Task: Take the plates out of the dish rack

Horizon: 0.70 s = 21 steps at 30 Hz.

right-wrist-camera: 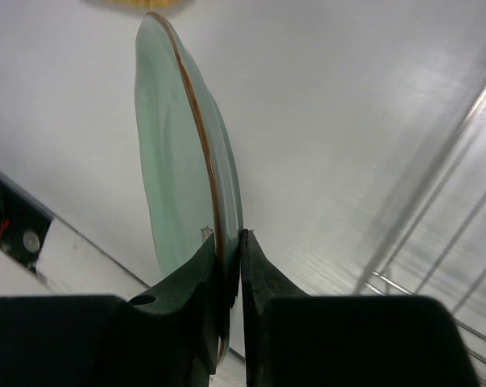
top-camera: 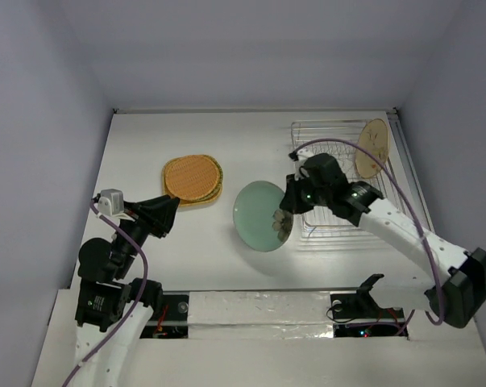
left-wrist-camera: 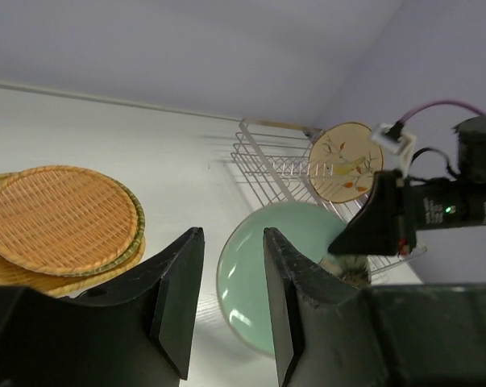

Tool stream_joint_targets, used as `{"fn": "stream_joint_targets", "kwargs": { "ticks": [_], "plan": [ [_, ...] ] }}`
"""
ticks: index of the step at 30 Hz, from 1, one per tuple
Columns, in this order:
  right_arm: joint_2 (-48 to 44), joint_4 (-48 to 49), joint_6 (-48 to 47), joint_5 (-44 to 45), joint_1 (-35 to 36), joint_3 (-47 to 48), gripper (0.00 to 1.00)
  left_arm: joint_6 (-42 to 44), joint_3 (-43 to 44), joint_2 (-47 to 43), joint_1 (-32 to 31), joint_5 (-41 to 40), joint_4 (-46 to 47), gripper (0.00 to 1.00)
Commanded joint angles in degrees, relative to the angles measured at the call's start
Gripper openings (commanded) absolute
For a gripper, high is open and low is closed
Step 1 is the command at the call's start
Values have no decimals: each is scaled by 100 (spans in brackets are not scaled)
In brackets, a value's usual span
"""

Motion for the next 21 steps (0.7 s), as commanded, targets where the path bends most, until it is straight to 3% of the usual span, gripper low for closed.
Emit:
{"fn": "stream_joint_targets", "kwargs": {
  "ticks": [1,6,19,21],
  "plan": [
    [405,1403,234,-644,500,143,0,-17,-55,152,-37,-33,222,33],
    [1154,1984,286,-636,573,-6,0,-17,-46,196,-37,-77,204,33],
    [2130,1949,444,1348,573,-428,0,-26,-55,231,-37,-77,204,33],
    [2245,1914,488,1508,573,-542,8,-17,-46,222,-37,-77,196,33]
  ]
}}
